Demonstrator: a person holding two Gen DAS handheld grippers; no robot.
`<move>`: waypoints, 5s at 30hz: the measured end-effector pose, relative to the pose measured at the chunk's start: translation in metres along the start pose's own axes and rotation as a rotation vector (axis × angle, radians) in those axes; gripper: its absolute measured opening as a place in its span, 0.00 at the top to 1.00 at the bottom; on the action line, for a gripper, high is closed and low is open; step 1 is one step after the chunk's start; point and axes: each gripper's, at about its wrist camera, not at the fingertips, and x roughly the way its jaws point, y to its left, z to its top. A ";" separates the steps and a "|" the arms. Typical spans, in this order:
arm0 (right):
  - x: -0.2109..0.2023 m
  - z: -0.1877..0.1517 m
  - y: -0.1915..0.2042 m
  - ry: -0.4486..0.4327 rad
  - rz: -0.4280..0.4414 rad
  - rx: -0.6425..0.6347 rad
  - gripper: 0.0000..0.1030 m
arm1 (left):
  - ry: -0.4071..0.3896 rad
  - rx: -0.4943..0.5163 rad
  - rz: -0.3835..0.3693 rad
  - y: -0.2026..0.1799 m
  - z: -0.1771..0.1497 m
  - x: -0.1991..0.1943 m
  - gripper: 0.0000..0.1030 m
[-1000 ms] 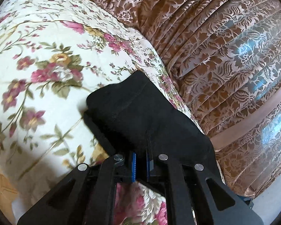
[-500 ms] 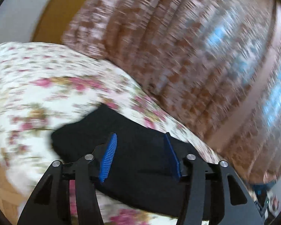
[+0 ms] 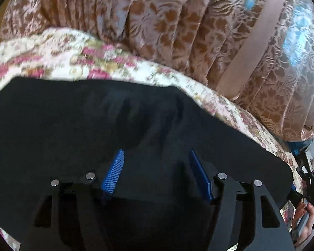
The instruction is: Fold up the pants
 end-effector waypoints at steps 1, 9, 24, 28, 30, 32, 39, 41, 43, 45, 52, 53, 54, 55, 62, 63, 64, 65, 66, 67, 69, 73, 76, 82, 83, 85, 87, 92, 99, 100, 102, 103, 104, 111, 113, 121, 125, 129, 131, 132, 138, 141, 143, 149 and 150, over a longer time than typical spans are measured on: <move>-0.002 0.007 -0.006 -0.011 -0.013 0.022 0.53 | 0.001 -0.013 -0.010 0.003 -0.003 0.001 0.38; -0.004 0.030 -0.020 -0.034 -0.074 0.074 0.94 | 0.010 0.020 -0.006 0.000 -0.006 -0.001 0.38; -0.043 0.008 -0.042 -0.041 -0.222 0.048 0.94 | 0.054 0.009 -0.076 0.001 -0.006 -0.019 0.38; -0.045 0.007 -0.033 -0.062 -0.228 0.005 0.88 | 0.062 0.086 -0.094 -0.017 -0.010 -0.020 0.35; -0.049 0.011 -0.031 -0.083 -0.201 0.011 0.68 | 0.069 0.144 -0.134 -0.037 -0.013 -0.017 0.31; -0.052 0.019 -0.030 -0.103 -0.208 0.020 0.66 | 0.086 0.187 -0.179 -0.055 -0.016 -0.011 0.31; -0.063 0.024 -0.003 -0.089 -0.273 -0.129 0.95 | 0.223 0.376 -0.178 -0.108 -0.043 0.024 0.30; -0.060 0.022 -0.014 -0.072 -0.339 -0.088 0.93 | 0.232 0.419 -0.151 -0.112 -0.049 0.025 0.30; -0.056 0.018 -0.028 -0.054 -0.358 -0.048 0.91 | 0.247 0.439 -0.153 -0.114 -0.048 0.022 0.30; -0.058 0.015 -0.025 -0.074 -0.358 -0.065 0.79 | 0.261 0.424 -0.175 -0.113 -0.043 0.019 0.30; -0.075 0.002 0.049 -0.284 -0.455 -0.337 0.59 | 0.181 0.235 -0.179 -0.081 0.008 -0.004 0.30; -0.065 -0.003 0.058 -0.253 -0.424 -0.380 0.59 | 0.167 0.226 -0.166 -0.079 0.015 -0.004 0.30; -0.051 -0.010 0.066 -0.197 -0.384 -0.429 0.59 | 0.158 0.225 -0.149 -0.079 0.023 -0.002 0.30; -0.031 -0.020 0.073 -0.124 -0.352 -0.482 0.60 | 0.150 0.229 -0.121 -0.079 0.030 0.001 0.30; 0.064 -0.074 0.090 0.120 -0.313 -0.679 0.79 | 0.157 0.302 0.002 -0.084 0.066 0.046 0.53; 0.068 -0.078 0.088 0.128 -0.319 -0.682 0.79 | 0.155 0.307 0.009 -0.085 0.069 0.050 0.57; 0.074 -0.083 0.083 0.139 -0.330 -0.677 0.79 | 0.160 0.311 0.014 -0.086 0.072 0.059 0.65; 0.078 -0.084 0.078 0.150 -0.322 -0.677 0.79 | 0.169 0.308 0.013 -0.085 0.074 0.067 0.70; 0.083 -0.085 0.070 0.162 -0.334 -0.663 0.79 | 0.176 0.300 0.013 -0.084 0.076 0.074 0.71; 0.085 -0.085 0.066 0.163 -0.336 -0.654 0.80 | 0.184 0.282 0.018 -0.081 0.077 0.082 0.74; 0.083 -0.084 0.062 0.154 -0.314 -0.640 0.80 | 0.199 0.258 0.040 -0.073 0.079 0.097 0.79; 0.084 -0.082 0.058 0.154 -0.290 -0.624 0.80 | 0.194 0.209 0.017 -0.059 0.082 0.118 0.80; 0.085 -0.083 0.059 0.153 -0.291 -0.627 0.79 | 0.174 0.190 -0.013 -0.052 0.080 0.124 0.80; 0.086 -0.082 0.058 0.158 -0.270 -0.624 0.76 | 0.145 0.168 -0.049 -0.050 0.078 0.115 0.80; 0.085 -0.081 0.059 0.162 -0.257 -0.618 0.73 | 0.135 0.166 -0.054 -0.051 0.077 0.110 0.80; 0.079 -0.080 0.063 0.164 -0.248 -0.605 0.67 | 0.124 0.156 -0.056 -0.053 0.071 0.097 0.62; 0.062 -0.081 0.074 0.110 -0.216 -0.630 0.40 | 0.106 0.155 -0.067 -0.057 0.062 0.083 0.36; 0.030 -0.076 0.079 0.052 -0.229 -0.649 0.40 | 0.051 0.237 -0.060 -0.064 0.030 0.048 0.30; 0.002 -0.031 0.025 0.026 -0.350 -0.460 0.40 | 0.058 0.200 -0.040 -0.045 0.001 0.034 0.23; -0.004 -0.027 0.023 0.025 -0.346 -0.444 0.40 | 0.055 0.187 -0.046 -0.042 0.001 0.033 0.23; -0.021 -0.020 0.025 -0.018 -0.370 -0.431 0.26 | 0.048 0.169 -0.051 -0.039 -0.001 0.029 0.23; -0.032 -0.017 0.025 -0.051 -0.367 -0.423 0.23 | 0.044 0.164 -0.052 -0.039 -0.001 0.026 0.22; -0.044 -0.014 0.024 -0.076 -0.357 -0.404 0.22 | 0.041 0.161 -0.053 -0.038 -0.002 0.024 0.21; -0.083 -0.006 -0.006 -0.115 -0.365 -0.206 0.22 | -0.034 0.093 0.012 -0.017 -0.001 0.000 0.11; -0.082 -0.006 -0.022 -0.093 -0.346 -0.124 0.22 | -0.064 0.069 0.043 -0.006 0.001 -0.006 0.11; -0.076 0.010 -0.034 -0.118 -0.263 -0.043 0.23 | -0.043 0.073 0.164 0.020 -0.001 -0.013 0.06; -0.066 0.018 -0.035 -0.139 -0.267 -0.047 0.33 | -0.038 0.103 0.156 0.021 -0.012 -0.011 0.04; -0.057 0.025 -0.038 -0.160 -0.224 -0.036 0.40 | -0.043 0.108 0.154 0.021 -0.015 -0.011 0.04; -0.056 0.026 -0.040 -0.163 -0.226 -0.035 0.50 | -0.053 0.106 0.145 0.022 -0.016 -0.011 0.04; -0.055 0.026 -0.042 -0.159 -0.230 -0.033 0.60 | -0.056 0.106 0.142 0.022 -0.016 -0.011 0.04; -0.071 0.023 -0.052 -0.147 -0.182 0.100 0.71 | -0.072 0.103 0.126 0.023 -0.018 -0.013 0.04; -0.083 0.013 -0.051 -0.134 -0.178 0.187 0.46 | -0.073 0.103 0.125 0.024 -0.018 -0.013 0.04; -0.083 0.012 -0.044 -0.101 -0.210 0.172 0.41 | -0.075 0.102 0.122 0.024 -0.018 -0.013 0.04; -0.059 0.029 -0.046 -0.079 -0.287 0.175 0.44 | -0.074 0.103 0.122 0.025 -0.019 -0.014 0.04; -0.054 0.033 -0.044 -0.095 -0.291 0.153 0.48 | -0.075 0.103 0.122 0.025 -0.019 -0.014 0.04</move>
